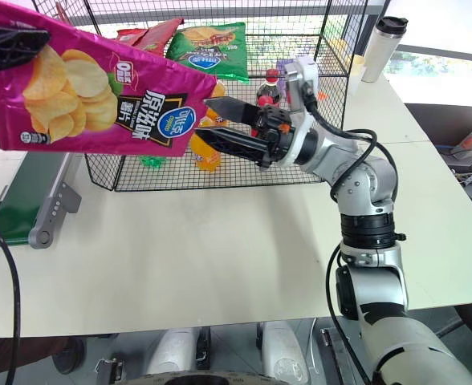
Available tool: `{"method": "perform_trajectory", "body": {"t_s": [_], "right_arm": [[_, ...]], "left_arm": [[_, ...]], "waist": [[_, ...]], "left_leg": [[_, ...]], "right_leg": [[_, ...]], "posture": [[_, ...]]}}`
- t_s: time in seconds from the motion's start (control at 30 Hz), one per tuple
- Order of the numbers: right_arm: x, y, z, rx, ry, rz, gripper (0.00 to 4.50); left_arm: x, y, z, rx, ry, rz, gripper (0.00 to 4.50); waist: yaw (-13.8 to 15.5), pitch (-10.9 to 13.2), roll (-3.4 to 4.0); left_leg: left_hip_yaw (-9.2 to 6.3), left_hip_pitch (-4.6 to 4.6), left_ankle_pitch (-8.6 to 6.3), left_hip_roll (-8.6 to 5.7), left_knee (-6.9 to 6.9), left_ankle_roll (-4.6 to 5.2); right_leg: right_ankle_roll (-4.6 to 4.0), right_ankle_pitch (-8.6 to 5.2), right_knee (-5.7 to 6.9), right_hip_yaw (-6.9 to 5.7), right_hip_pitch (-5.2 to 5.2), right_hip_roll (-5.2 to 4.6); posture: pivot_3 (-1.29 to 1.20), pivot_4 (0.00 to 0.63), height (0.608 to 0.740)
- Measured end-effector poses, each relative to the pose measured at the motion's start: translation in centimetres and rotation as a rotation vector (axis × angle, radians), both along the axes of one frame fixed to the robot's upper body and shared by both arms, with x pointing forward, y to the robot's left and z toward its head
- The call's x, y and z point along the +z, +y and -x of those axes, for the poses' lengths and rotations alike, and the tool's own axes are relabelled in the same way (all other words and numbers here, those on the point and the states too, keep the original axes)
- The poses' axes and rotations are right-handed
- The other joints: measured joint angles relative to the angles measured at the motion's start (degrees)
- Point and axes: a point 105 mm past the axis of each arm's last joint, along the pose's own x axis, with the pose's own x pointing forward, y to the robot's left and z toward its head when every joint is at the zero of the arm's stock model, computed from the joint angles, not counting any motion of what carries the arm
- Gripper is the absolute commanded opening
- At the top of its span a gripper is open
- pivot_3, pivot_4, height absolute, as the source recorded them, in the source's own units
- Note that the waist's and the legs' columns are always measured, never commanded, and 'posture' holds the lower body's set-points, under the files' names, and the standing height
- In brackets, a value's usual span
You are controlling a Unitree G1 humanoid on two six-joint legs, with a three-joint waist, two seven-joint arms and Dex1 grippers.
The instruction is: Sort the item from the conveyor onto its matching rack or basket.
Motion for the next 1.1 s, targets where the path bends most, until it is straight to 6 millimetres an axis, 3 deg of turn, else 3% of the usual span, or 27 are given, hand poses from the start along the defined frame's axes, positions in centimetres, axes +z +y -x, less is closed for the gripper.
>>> {"method": "perform_trajectory", "body": {"t_s": [0.23, 0.4, 0.6, 0.8, 1.1], "right_arm": [[-1.6, 1.6, -1.7, -0.03, 0.049, -0.013, 4.5], [-1.8, 0.1, -2.1, -0.069, 0.03, 0.033, 4.5], [-4.8, -2.5, -2.2, -0.138, 0.077, 0.126, 4.5], [-3.7, -2.3, -2.4, -0.154, 0.034, 0.12, 4.5], [-1.5, 1.4, -0.7, -0.017, -0.005, 0.032, 4.5]], "left_arm": [[0.0, -0.2, 0.0, -0.019, -0.006, 0.007, 0.03], [0.1, 0.0, -0.1, 0.009, -0.011, -0.009, 0.03], [0.6, 0.4, 0.1, 0.02, -0.026, -0.01, 0.03], [0.7, 0.3, 0.3, 0.006, -0.033, -0.008, 0.03], [0.1, -0.5, -0.2, -0.038, -0.015, 0.035, 0.03]], "waist": [[0.17, 0.0, -0.01], [0.18, 0.0, -0.01], [-0.12, 0.0, -0.01], [-0.17, 0.0, 0.0], [0.03, 0.0, 0.0]], "left_leg": [[0.0, -0.02, 0.0, -0.02, 0.04, 0.0], [0.0, -0.03, 0.0, -0.02, 0.03, 0.0], [0.01, 0.0, 0.0, -0.02, 0.05, 0.0], [-0.02, 0.04, 0.0, 0.02, 0.04, 0.0], [-0.03, 0.01, 0.0, 0.02, 0.15, 0.0]], "right_leg": [[0.0, 0.0, 0.01, 0.0, 0.0, -0.01], [0.0, 0.0, -0.01, 0.0, 0.0, -0.03], [0.0, 0.0, 0.04, 0.01, 0.0, 0.0], [-0.01, -0.01, 0.12, 0.03, 0.0, 0.07], [-0.01, -0.01, 0.16, 0.03, 0.0, 0.05]], "posture": [[0.0, 0.15, 0.74], [0.0, 0.15, 0.74], [0.0, 0.15, 0.74], [0.0, 0.15, 0.74], [0.0, 0.15, 0.74]]}}
